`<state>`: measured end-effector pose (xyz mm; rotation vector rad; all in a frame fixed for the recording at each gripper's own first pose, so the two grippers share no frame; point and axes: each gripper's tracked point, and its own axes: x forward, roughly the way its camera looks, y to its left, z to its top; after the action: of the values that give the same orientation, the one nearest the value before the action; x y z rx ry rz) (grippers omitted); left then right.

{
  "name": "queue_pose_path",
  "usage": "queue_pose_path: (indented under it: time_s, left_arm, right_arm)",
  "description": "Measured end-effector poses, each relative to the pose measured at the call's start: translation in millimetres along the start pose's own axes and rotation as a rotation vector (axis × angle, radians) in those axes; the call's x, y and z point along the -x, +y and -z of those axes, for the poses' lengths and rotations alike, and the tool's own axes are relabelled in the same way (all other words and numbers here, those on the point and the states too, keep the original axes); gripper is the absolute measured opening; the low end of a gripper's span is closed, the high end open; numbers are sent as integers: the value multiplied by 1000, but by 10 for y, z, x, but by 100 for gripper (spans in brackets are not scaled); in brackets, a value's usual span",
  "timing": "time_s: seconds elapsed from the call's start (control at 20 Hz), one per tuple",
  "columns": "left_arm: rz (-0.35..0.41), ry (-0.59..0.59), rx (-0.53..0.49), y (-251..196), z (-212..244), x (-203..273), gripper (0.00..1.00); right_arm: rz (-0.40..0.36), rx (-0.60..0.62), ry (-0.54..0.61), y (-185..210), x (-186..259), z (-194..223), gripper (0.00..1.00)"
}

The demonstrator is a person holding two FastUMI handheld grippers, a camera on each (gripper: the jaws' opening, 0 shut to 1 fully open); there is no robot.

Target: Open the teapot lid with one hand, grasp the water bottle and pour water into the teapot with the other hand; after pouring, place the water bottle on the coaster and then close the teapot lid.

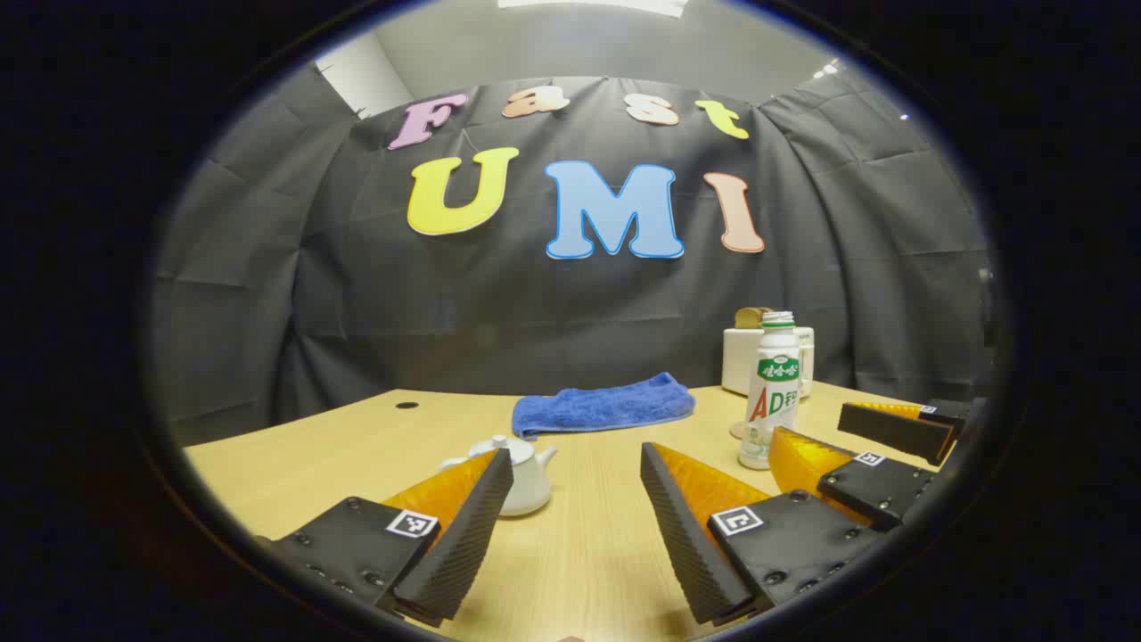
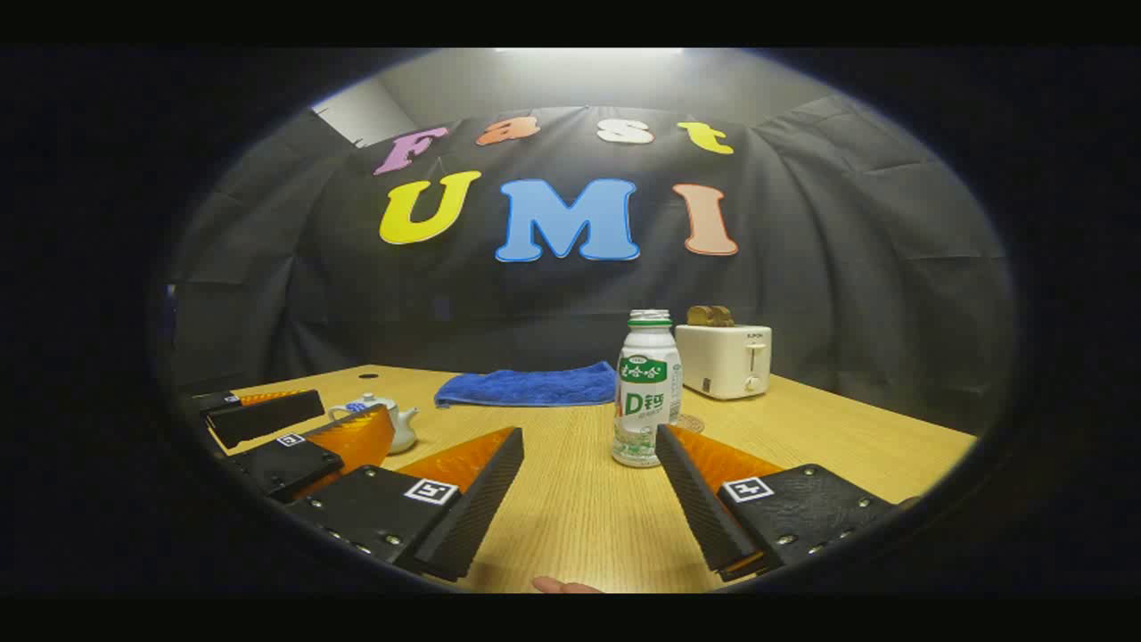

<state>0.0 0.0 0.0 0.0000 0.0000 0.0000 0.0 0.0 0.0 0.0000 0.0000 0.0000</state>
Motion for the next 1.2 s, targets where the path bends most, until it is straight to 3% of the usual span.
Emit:
queue_pose_path:
  time_s: [1.0,1.2]
  left_arm:
    - [-6,0,1,9,6,3,99]
    - [1,0,1,6,-2,-6,99]
  right_arm:
    - [-6,0,1,7,-1,4,92]
    - [-35,-5,0,28,-7,6,92]
